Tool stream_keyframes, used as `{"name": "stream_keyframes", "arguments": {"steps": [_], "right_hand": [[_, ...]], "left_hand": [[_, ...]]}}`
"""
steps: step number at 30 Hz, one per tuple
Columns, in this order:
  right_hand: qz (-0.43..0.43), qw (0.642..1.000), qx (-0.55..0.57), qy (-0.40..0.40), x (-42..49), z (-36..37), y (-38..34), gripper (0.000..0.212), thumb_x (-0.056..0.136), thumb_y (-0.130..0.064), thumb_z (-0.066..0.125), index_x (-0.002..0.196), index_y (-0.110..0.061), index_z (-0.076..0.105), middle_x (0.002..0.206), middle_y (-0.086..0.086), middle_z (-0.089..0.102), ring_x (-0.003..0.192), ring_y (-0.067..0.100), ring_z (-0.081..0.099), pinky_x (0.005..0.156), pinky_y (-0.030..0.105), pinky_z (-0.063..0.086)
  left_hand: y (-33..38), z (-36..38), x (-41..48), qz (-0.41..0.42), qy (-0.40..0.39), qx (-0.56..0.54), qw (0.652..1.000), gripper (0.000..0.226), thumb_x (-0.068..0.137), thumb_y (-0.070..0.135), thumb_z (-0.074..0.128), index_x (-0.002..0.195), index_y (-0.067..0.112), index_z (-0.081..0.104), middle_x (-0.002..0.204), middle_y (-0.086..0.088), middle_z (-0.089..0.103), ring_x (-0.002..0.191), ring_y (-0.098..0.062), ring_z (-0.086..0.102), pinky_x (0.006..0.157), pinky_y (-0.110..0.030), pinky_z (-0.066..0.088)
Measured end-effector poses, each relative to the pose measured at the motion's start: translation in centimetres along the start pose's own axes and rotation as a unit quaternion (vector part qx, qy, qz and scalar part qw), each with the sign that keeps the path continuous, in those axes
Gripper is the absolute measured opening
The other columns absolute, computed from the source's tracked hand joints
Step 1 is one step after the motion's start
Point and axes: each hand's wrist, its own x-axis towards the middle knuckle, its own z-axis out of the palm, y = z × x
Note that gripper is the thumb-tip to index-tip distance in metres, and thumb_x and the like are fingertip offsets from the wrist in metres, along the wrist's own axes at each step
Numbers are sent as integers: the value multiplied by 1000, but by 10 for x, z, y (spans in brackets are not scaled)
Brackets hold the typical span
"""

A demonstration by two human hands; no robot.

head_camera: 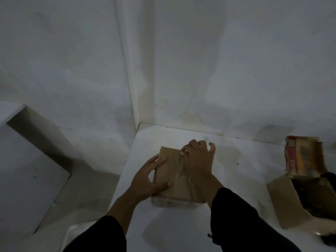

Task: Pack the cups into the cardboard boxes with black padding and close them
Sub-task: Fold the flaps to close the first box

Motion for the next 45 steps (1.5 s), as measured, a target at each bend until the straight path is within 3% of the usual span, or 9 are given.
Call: {"name": "stream_keyframes", "arguments": {"steps": [5, 11, 16, 24, 28, 33, 39, 43, 45], "right_hand": [[-6, 988, 43, -150, 10, -4, 4, 22, 93, -29, 47, 91, -30, 69, 100, -11, 64, 106, 14, 54, 110, 42, 6], [17, 966, 91, -241, 26, -12, 9, 23, 95, -37, 46, 91, -30, 69, 102, -12, 65, 100, 11, 60, 115, 48, 0], [23, 966, 75, -245, 21, -13, 12, 30, 96, -46, 40, 97, -35, 68, 103, -14, 65, 100, 10, 61, 113, 53, -2], [-24, 962, 19, -272, 8, -13, 14, 31, 95, -46, 37, 118, -33, 54, 116, -11, 56, 110, 16, 57, 112, 62, 4], [-43, 955, -15, -292, 3, -16, 13, 61, 87, -68, 36, 133, -30, 43, 131, -8, 50, 123, 19, 48, 111, 64, 4], [-13, 955, -19, -294, -1, -20, 9, 61, 87, -67, 36, 138, -34, 37, 139, -4, 45, 131, 22, 40, 111, 65, 4], [66, 951, 24, -300, -16, -28, 5, 62, 93, -60, 33, 148, -37, 16, 157, 5, 16, 146, 29, 11, 113, 62, 6], [97, 954, 58, -279, -35, -32, 1, 62, 96, -55, 30, 150, -36, 7, 160, 1, -3, 147, 31, -3, 114, 61, 9], [166, 941, 127, -267, -47, -37, -1, 64, 95, -53, 37, 150, -37, 7, 160, 2, -3, 146, 37, 6, 113, 59, 19]], "left_hand": [[-2, 1, 2, -4, 1, 2, 1000, 81, 66, 44, 80, 128, 55, 29, 137, 29, 19, 121, 3, 31, 96, -20, 31], [-2, 1, 0, 0, 5, -10, 1000, 86, 60, 54, 77, 135, 45, 35, 139, 28, 21, 124, 2, 32, 97, -19, 33], [-1, 1, -1, -5, 7, -10, 1000, 85, 65, 42, 82, 137, 41, 37, 139, 26, 23, 127, -3, 33, 99, -22, 33], [0, 3, -3, -26, 4, -10, 1000, 96, 50, 70, 66, 138, 42, 37, 151, 14, 27, 130, -12, 40, 106, -36, 40], [1, 2, -4, -25, 3, -4, 1000, 99, 49, 71, 65, 138, 39, 38, 152, 12, 28, 129, -12, 40, 105, -35, 40], [6, -1, -2, -27, -16, 33, 999, 101, 50, 74, 61, 141, 39, 35, 154, 10, 26, 132, -14, 38, 108, -40, 39], [8, -1, -5, -46, -66, 99, 992, 99, 60, 84, 45, 146, 44, 15, 156, 3, 24, 138, -21, 33, 109, -47, 36], [22, 3, -13, -49, -73, 105, 991, 83, 85, 59, 49, 151, 30, 7, 157, -3, 19, 142, -23, 27, 113, -42, 30], [24, 7, -17, -53, -63, 85, 993, 76, 93, 39, 51, 151, 27, 5, 158, -2, 16, 144, -20, 21, 115, -41, 27]]}}
